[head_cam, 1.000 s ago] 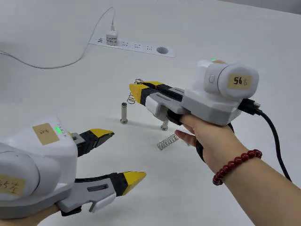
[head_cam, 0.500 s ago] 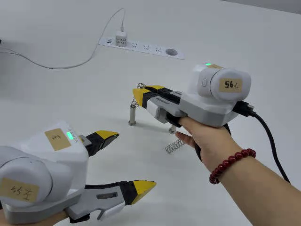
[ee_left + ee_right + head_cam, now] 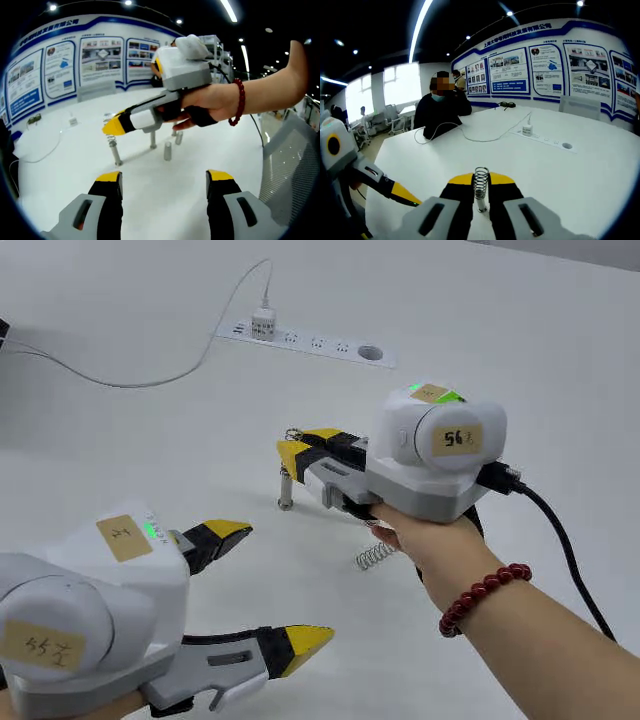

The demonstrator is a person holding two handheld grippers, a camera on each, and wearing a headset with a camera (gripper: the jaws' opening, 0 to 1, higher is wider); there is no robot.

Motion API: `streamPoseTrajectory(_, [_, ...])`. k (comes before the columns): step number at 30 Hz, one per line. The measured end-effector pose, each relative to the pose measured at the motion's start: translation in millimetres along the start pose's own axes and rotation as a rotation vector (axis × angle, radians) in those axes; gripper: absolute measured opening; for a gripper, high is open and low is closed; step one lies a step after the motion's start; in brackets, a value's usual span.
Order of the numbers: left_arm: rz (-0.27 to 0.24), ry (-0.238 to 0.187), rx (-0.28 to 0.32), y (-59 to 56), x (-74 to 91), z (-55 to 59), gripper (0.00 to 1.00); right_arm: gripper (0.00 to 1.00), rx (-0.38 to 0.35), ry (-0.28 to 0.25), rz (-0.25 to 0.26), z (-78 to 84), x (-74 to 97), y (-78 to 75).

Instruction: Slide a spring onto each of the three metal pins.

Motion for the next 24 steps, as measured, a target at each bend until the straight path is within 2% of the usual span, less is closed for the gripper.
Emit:
streamPoseTrajectory(10, [-0.007, -0.003, 0.011, 1.5, 0.9, -0.1, 0.68, 0.11, 0.053, 0.043, 0.012, 8.9, -2.8, 1.9])
streamPoseTrajectory(24, [-0.015, -0.006, 0.016, 3.2, 2.2, -1.4, 0.68, 0.12, 0.028, 0.103, 0.021, 23.4, -8.3, 1.3])
Point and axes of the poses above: the centre of the closed fingertips' face, and the gripper's own axes: x roughly backward along the fingers, y roughly to its left, z roughly out of its underside, the point moved 8 cm from there along x, roughly backward along the fingers, and after that the axes turned 1 degree about -x, right-handed, at the moved point
